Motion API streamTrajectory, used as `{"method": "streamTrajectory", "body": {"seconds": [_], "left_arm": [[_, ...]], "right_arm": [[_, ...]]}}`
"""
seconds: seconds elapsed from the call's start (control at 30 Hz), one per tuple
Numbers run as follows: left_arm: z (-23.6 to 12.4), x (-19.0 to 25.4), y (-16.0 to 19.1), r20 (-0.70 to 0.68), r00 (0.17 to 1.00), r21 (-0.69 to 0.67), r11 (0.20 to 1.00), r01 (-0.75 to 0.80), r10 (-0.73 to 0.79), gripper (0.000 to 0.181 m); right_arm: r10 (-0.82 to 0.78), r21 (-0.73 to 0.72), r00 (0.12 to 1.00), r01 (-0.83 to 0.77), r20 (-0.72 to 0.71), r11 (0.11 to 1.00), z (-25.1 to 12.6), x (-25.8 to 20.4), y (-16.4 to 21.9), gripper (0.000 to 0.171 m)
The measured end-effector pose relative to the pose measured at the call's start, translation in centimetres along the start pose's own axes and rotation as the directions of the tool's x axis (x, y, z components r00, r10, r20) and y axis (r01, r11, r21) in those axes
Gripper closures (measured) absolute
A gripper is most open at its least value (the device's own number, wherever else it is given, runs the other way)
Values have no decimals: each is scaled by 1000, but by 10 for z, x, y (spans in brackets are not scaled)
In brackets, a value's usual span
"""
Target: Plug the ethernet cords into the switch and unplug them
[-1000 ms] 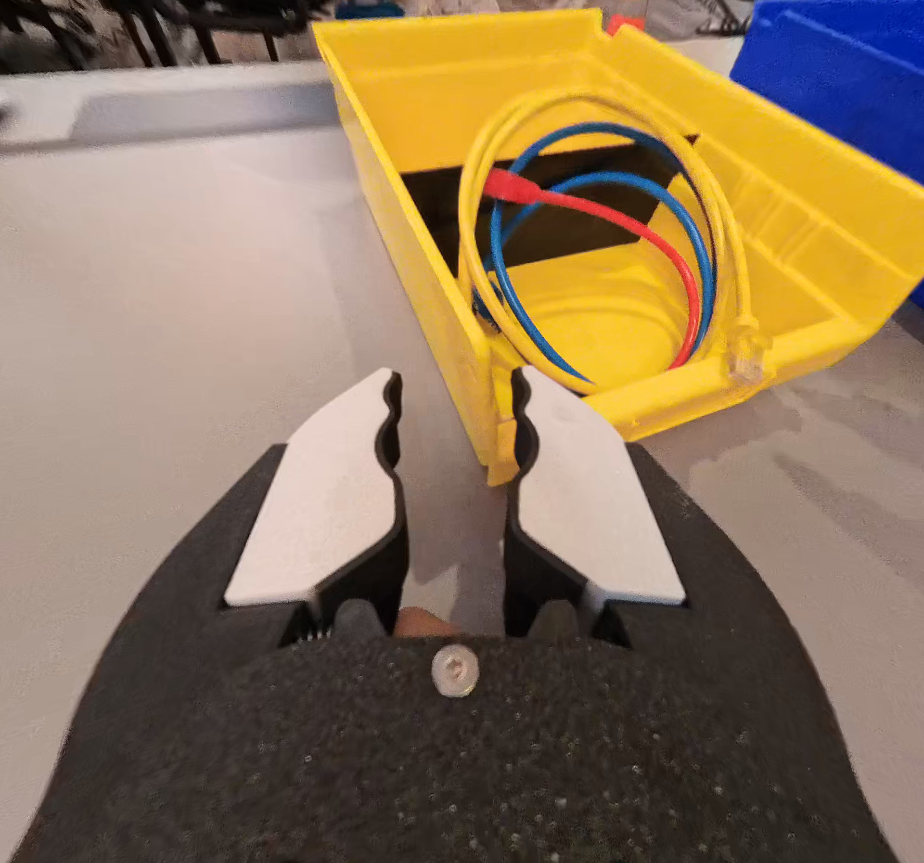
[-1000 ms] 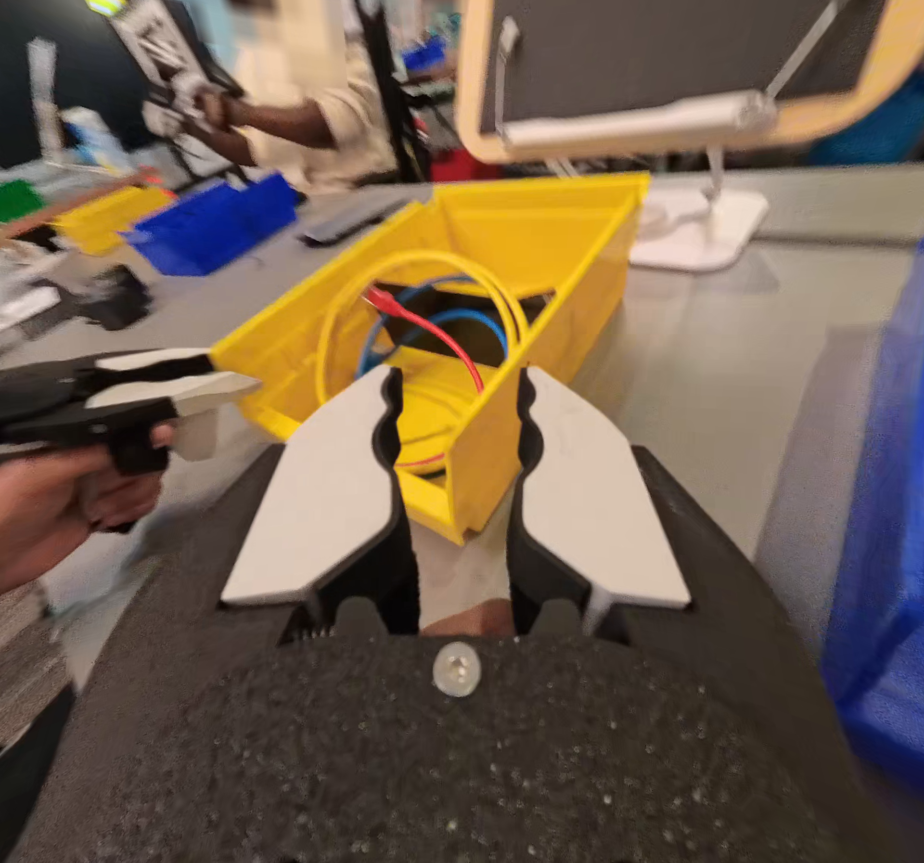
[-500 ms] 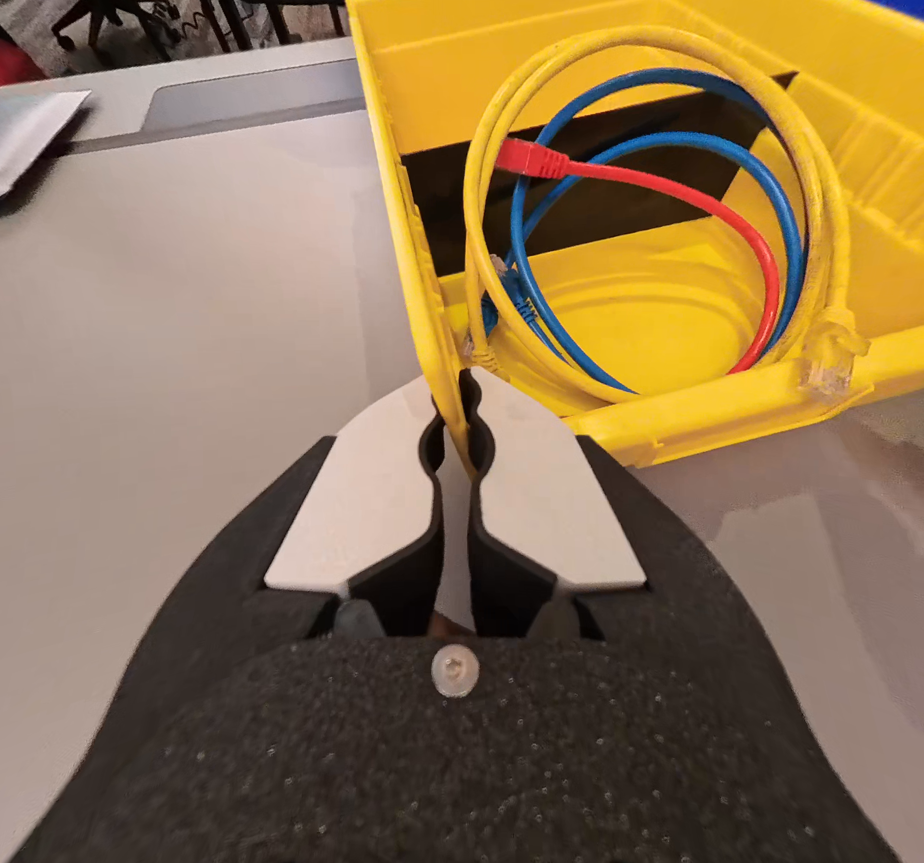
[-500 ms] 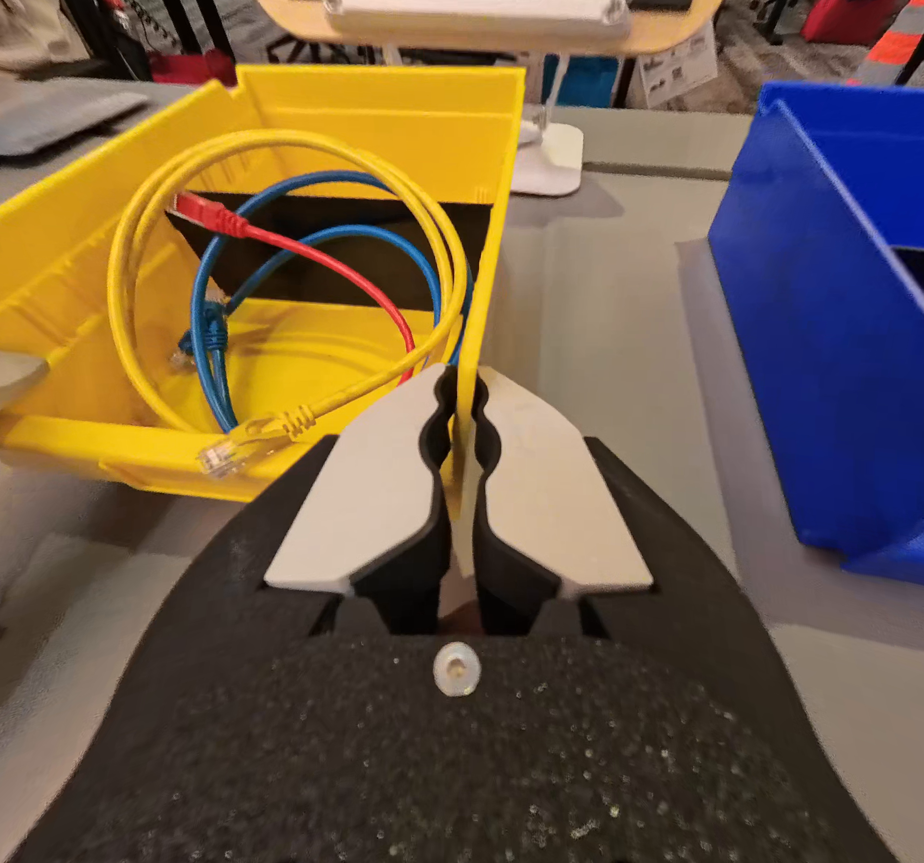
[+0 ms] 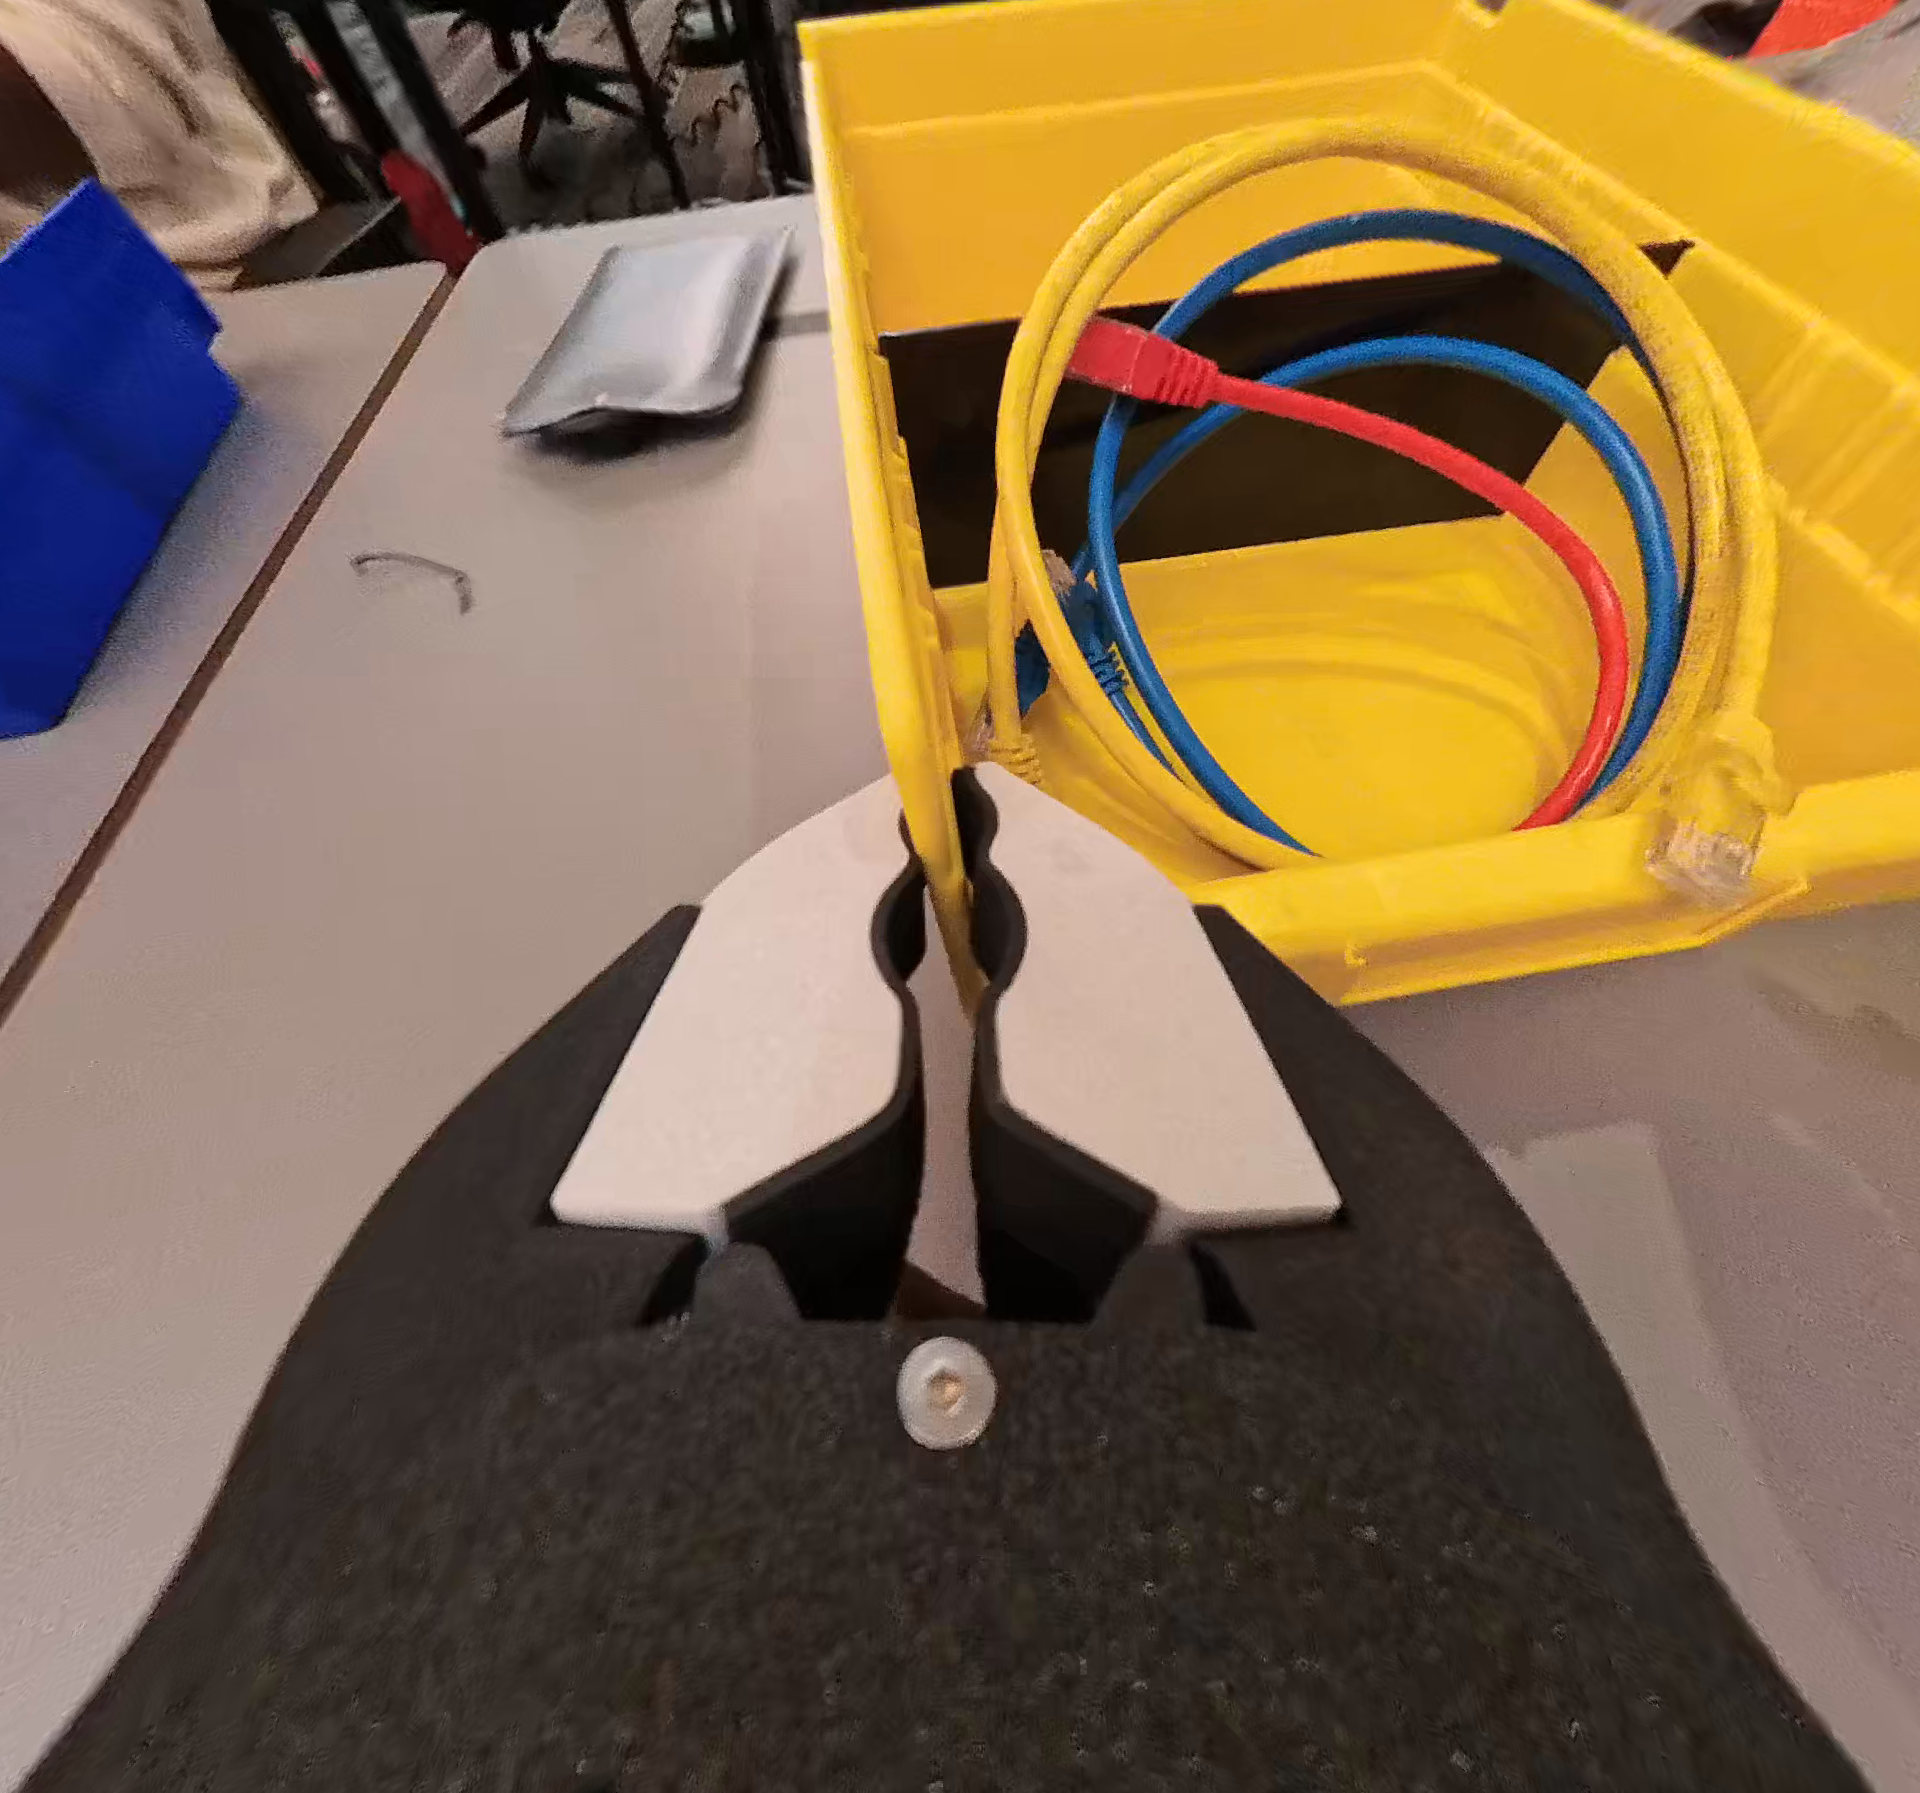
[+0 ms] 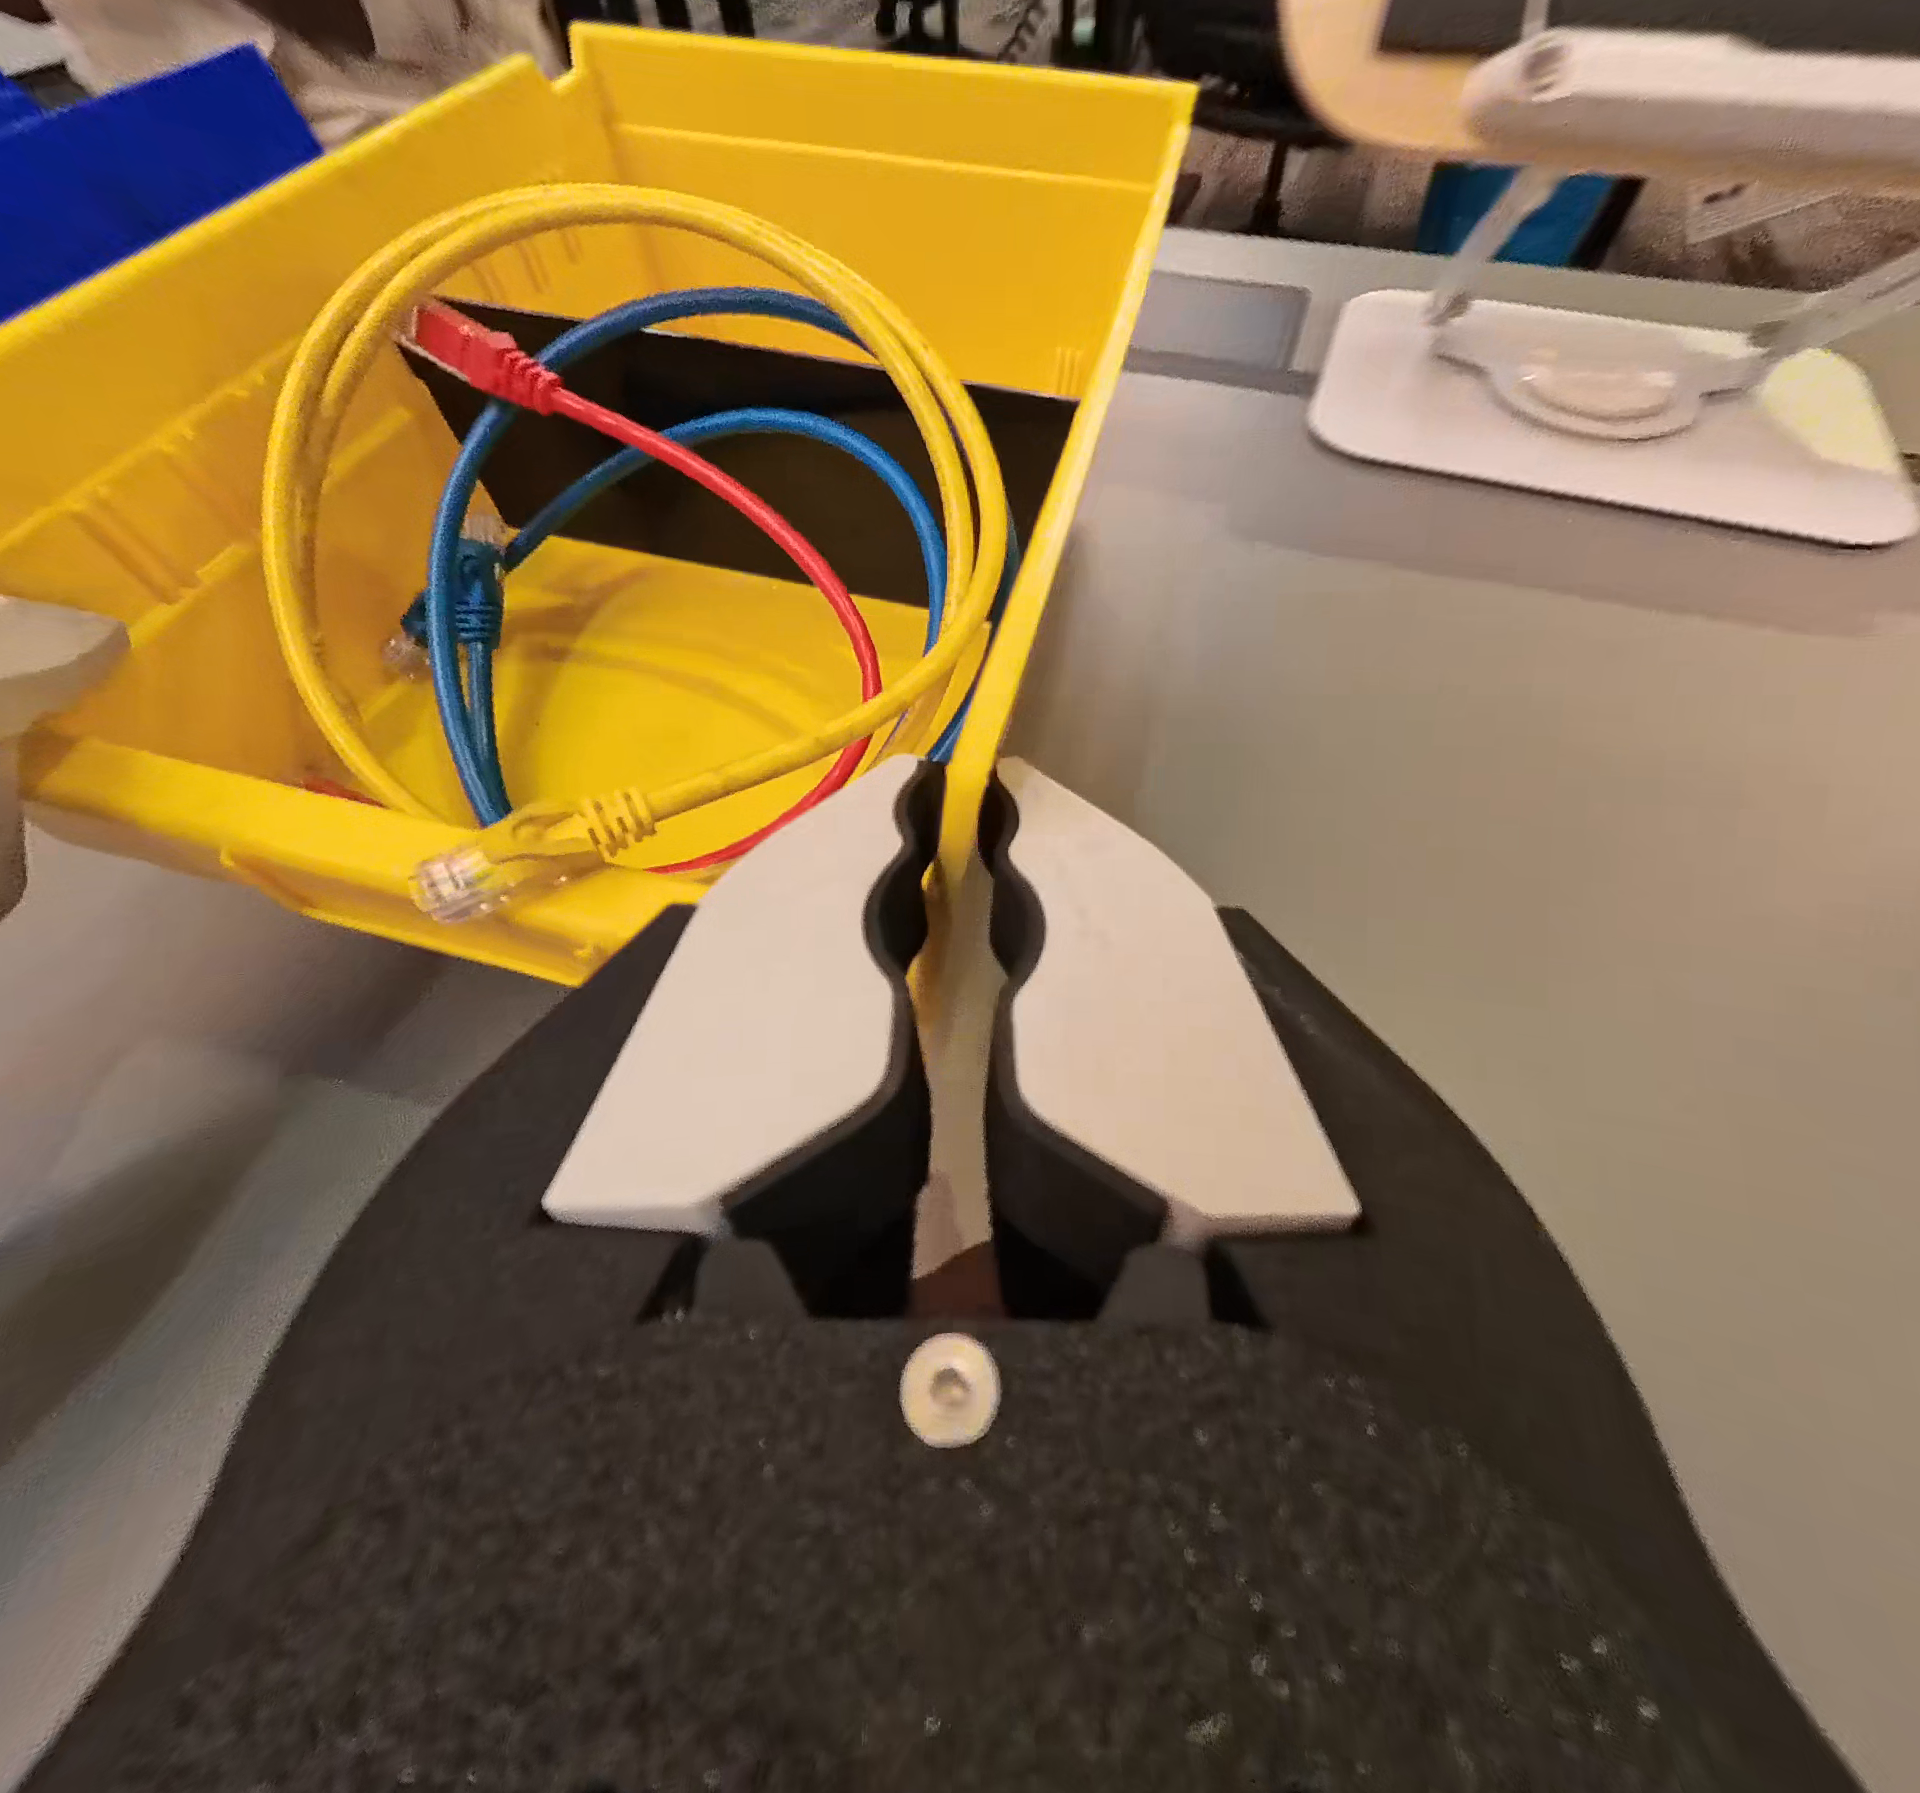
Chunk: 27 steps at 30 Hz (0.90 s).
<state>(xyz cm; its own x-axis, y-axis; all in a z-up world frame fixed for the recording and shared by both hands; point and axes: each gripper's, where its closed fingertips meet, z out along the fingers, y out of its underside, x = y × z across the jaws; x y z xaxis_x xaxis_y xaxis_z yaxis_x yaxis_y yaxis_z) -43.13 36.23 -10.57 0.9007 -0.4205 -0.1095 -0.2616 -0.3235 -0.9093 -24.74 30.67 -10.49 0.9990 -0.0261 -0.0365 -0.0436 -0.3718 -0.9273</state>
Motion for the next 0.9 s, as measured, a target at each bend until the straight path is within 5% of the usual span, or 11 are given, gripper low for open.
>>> {"method": "streamTrajectory", "body": {"seconds": [0.27,0.43,0.53,0.7,0.9], "left_arm": [[14,-31,29,-28,997,-40,997,70,-71,179],[8,-37,34,-63,985,-61,986,154,-158,177],[-4,-43,29,-61,965,-49,967,252,-254,164],[-35,-51,5,-118,886,68,886,458,-449,154],[-74,-17,8,-8,901,127,894,430,-433,157]], "right_arm": [[-37,-31,996,40,75,999,13,-35,20,160],[73,-225,906,25,416,974,-18,-55,23,152],[16,-171,805,106,593,980,-61,-45,11,146],[-203,26,830,222,519,975,-115,60,6,143],[-82,123,996,87,-39,989,-169,274,21,142]]}}
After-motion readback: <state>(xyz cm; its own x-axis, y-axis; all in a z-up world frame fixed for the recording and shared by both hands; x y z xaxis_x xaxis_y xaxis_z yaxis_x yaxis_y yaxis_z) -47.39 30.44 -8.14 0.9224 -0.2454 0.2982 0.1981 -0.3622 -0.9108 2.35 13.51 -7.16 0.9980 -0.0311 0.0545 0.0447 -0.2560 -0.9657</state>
